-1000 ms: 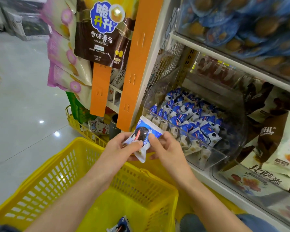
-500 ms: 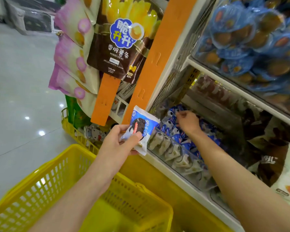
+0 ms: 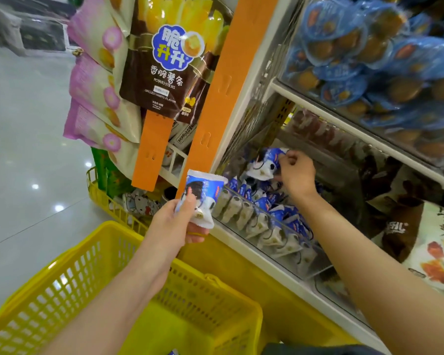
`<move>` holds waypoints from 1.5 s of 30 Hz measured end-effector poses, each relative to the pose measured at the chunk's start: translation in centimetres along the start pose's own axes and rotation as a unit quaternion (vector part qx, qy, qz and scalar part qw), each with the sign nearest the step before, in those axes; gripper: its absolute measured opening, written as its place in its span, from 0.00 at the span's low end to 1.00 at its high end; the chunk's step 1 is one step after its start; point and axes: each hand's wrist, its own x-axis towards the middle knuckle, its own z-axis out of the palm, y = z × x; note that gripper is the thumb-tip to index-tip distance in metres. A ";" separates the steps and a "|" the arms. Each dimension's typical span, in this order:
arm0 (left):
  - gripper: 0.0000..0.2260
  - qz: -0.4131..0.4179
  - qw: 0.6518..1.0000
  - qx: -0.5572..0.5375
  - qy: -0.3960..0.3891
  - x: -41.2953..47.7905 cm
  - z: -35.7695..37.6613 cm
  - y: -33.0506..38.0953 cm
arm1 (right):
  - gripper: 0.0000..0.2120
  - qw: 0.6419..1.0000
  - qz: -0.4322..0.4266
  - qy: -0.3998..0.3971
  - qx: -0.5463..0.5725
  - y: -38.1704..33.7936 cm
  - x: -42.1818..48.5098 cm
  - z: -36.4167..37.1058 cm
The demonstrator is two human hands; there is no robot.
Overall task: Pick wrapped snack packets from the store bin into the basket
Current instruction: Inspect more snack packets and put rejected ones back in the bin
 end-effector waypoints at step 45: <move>0.09 -0.011 0.997 0.079 -0.008 -1.3 -0.2 -1.9 | 0.16 0.990 -0.034 -0.030 -0.131 0.2 1.2 1.4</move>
